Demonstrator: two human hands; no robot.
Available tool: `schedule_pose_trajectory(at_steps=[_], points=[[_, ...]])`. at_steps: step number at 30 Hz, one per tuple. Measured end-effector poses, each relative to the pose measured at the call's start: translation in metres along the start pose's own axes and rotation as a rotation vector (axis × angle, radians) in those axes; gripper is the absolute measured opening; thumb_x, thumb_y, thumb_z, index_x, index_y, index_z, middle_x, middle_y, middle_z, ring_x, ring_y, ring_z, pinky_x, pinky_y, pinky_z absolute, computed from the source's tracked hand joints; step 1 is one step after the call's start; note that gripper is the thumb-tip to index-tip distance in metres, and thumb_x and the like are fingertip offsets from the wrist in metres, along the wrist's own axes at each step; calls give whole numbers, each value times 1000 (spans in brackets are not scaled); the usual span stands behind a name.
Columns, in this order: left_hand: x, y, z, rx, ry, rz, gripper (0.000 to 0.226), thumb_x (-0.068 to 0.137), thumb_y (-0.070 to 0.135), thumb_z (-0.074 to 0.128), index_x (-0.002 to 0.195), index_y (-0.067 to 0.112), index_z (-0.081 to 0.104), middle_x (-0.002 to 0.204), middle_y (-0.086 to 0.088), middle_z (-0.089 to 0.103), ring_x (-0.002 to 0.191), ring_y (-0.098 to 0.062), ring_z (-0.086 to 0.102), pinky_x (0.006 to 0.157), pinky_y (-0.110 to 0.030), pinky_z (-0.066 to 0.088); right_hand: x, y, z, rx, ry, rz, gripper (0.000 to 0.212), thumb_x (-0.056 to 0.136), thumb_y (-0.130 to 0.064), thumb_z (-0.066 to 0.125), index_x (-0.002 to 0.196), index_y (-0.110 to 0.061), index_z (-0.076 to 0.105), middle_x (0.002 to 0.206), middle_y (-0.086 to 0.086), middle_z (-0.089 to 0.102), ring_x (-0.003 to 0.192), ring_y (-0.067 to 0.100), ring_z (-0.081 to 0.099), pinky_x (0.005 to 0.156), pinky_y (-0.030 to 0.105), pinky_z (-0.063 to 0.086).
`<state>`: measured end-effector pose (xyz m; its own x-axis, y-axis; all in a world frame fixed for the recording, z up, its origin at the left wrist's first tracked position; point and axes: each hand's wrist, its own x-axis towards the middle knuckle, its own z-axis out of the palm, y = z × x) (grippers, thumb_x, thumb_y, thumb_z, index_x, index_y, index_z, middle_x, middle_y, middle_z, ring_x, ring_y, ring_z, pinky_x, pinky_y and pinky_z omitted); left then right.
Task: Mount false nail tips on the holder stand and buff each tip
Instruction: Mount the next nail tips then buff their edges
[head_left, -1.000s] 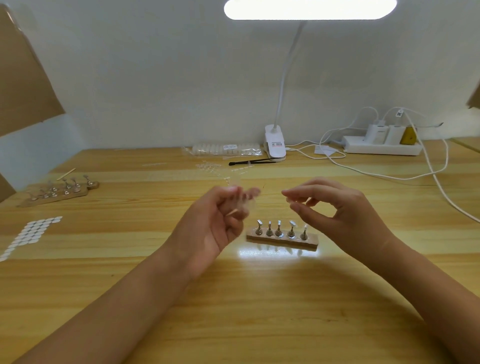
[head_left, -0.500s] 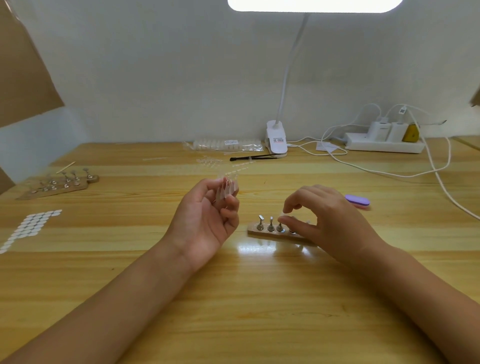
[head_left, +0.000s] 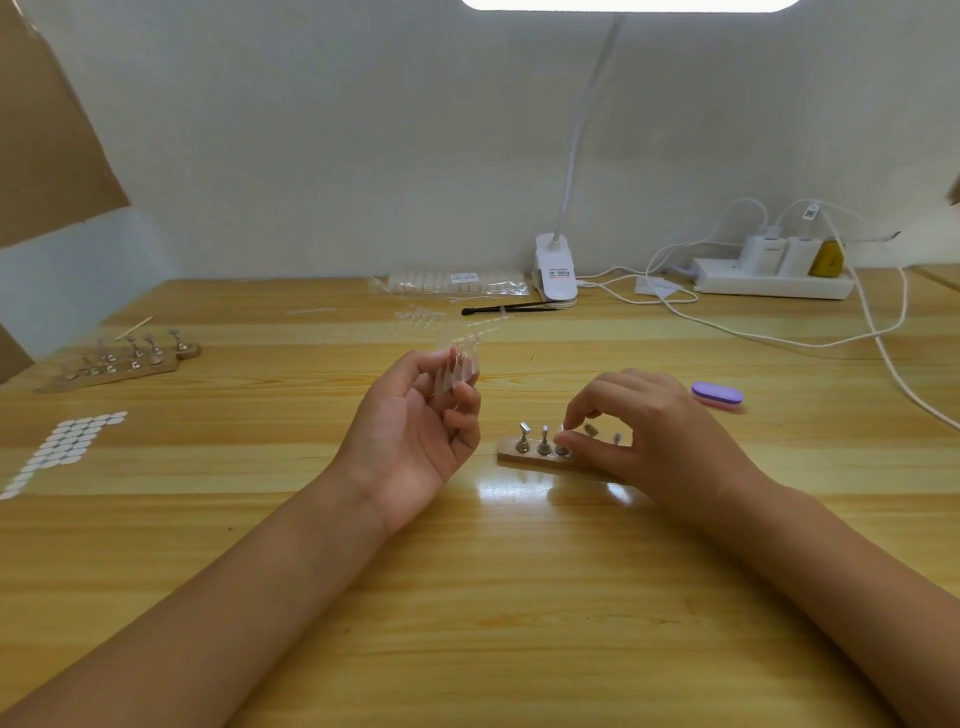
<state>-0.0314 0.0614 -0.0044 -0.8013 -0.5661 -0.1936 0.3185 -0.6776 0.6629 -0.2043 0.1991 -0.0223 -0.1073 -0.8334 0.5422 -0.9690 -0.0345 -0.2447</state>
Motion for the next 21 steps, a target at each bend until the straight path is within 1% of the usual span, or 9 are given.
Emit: schedule_pose_trajectory(at_steps=[2,4,6,8,10,12,17,19,21], points=[[0,0,0,16,4,17,18,78,20,69,94,12,64,77,2,64,56,-4,56,49,-14,46,0,-1,-3,34,11,35,25,84,-44,65,84,-19,70,91,-9,66,90,16,61,86,42,46],[0,-2,1,130,-1,68,11,75,20,72,85,15,73,74,2,64,58,-5,58,51,-13,49,1,-4,-8,176,60,126,33,83,-50,58,86,-19,69,95,-10,65,97,11,60,92,35,45],[-1,-6,2,374,-12,167,13,73,25,73,83,17,77,73,3,64,61,-4,59,56,-13,50,2,-6,-14,349,146,225,33,83,-50,56,89,-20,68,92,-11,67,95,6,61,91,25,45],[-4,-11,2,640,-47,262,20,74,31,72,88,18,78,74,3,68,66,-4,63,62,-13,51,3,-9,-17,472,177,293,30,83,-49,57,92,-23,69,91,-12,70,95,3,63,88,17,46],[-7,-16,3,805,-125,299,23,77,33,71,92,18,79,77,1,72,73,-7,68,69,-14,53,3,-13,-16,520,154,303,28,80,-49,59,93,-25,69,93,-12,70,98,5,63,90,18,46],[-10,-20,3,855,-180,299,25,79,32,71,96,16,80,81,-3,75,78,-11,72,74,-17,54,2,-17,-14,506,129,271,28,78,-48,62,90,-23,69,95,-10,70,100,9,62,90,21,46],[-11,-22,5,838,-189,285,25,77,29,72,98,18,80,84,-5,77,80,-10,73,75,-16,55,2,-19,-10,449,125,195,25,79,-43,65,85,-18,69,95,-11,65,101,9,60,88,14,41],[-11,-22,5,828,-188,273,25,76,29,72,97,19,80,87,-4,78,82,-10,74,75,-16,55,1,-19,-10,384,149,146,27,80,-44,64,85,-17,69,98,-12,63,101,8,59,90,19,43],[-11,-21,5,817,-187,259,25,76,30,72,97,20,81,89,-4,78,84,-11,74,75,-17,55,-1,-20,-9,185,218,25,27,85,-42,65,85,-16,70,101,-8,62,101,10,57,91,27,43]])
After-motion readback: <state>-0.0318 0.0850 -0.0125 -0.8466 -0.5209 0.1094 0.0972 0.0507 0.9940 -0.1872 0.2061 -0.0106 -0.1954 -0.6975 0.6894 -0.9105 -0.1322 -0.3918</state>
